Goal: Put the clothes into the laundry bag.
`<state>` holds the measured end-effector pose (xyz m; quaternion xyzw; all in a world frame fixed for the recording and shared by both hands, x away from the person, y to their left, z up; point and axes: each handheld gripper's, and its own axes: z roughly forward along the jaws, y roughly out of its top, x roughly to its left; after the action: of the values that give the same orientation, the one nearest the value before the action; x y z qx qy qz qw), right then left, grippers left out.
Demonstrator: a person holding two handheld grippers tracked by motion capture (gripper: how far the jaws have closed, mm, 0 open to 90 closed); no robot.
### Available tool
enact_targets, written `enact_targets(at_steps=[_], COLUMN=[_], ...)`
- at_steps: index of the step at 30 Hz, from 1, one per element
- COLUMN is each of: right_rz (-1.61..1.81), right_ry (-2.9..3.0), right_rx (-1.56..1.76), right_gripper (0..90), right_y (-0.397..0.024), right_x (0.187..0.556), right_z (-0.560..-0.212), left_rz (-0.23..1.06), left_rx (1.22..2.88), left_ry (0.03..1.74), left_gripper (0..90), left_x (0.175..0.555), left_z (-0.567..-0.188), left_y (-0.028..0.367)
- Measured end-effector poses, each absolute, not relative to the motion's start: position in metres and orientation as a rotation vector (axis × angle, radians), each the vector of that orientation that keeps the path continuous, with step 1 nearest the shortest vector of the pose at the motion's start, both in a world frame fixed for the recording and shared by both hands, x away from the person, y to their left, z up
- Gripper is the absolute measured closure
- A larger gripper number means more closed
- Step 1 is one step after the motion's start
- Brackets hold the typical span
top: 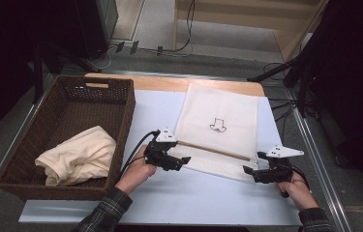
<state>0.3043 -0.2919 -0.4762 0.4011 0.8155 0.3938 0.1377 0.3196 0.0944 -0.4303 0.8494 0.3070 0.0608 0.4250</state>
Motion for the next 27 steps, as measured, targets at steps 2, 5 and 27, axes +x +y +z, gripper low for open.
enact_targets(at_steps=[2, 5, 27], right_rz=[1.145, 1.157, 1.195], right_ry=[2.351, 2.343, 2.342], right_rx=[1.16, 1.156, 1.128], right_gripper=[15.2, 15.2, 15.2], right_y=[-0.293, -0.294, -0.294], right_x=[0.304, 0.304, 0.301], right_z=[-0.476, -0.475, -0.476], left_rz=[0.144, 0.129, -0.036], left_rx=[2.132, 2.141, 2.125], left_ry=[0.732, 0.668, 0.441], left_gripper=[22.7, 21.5, 18.5], left_x=[0.315, 0.307, 0.273], left_z=[-0.428, -0.425, -0.395], left_y=[0.091, 0.086, 0.075])
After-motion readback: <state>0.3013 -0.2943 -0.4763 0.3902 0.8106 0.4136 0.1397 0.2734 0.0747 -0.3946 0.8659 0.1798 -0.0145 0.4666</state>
